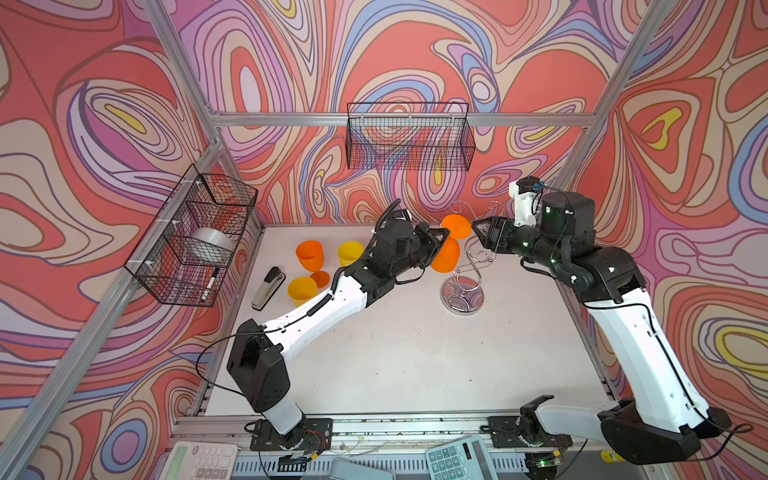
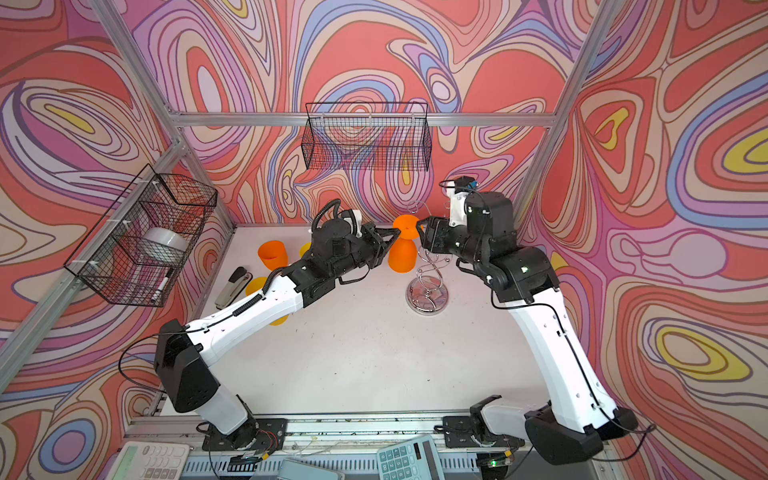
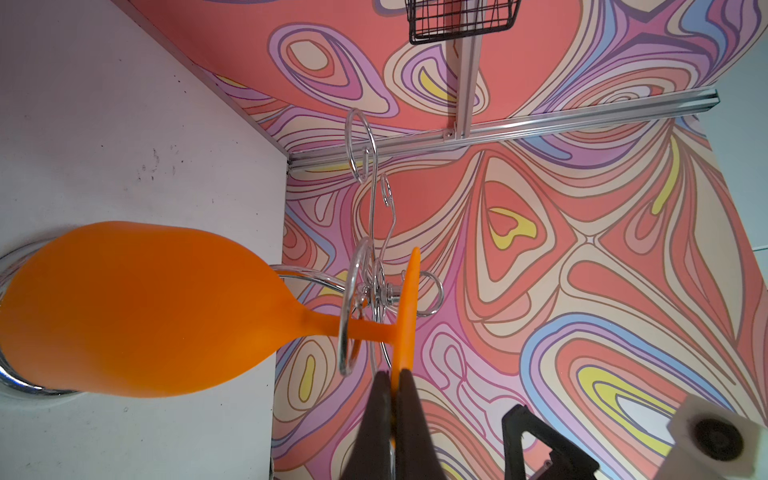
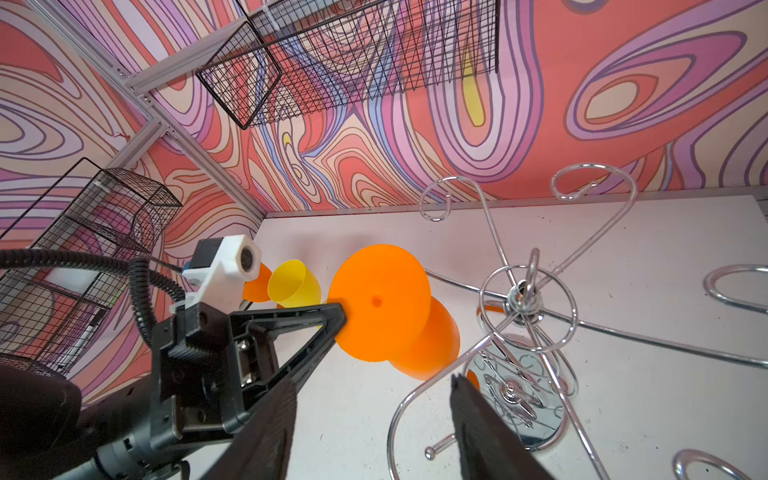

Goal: Take the wine glass off the wine glass rack
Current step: 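Slide the orange glass off the rack hook with the left gripper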

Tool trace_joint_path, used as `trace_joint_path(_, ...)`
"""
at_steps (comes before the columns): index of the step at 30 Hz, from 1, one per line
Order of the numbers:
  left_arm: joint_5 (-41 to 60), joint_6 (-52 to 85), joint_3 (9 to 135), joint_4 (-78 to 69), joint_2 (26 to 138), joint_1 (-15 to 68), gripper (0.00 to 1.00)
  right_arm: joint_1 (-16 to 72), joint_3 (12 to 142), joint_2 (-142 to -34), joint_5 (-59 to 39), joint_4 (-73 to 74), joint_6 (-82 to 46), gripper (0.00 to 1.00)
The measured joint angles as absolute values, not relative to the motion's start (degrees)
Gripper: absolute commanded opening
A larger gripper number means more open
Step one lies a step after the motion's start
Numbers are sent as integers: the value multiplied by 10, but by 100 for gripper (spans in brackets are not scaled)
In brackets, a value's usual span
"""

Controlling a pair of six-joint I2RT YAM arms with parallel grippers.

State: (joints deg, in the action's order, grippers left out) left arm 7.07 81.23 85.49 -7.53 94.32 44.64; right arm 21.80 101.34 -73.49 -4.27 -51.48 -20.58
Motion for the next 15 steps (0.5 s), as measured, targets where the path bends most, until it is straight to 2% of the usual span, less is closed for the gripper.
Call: trace_joint_path(15, 59, 793, 827, -81, 892, 442, 0, 218, 1013, -735, -43, -514, -206, 62)
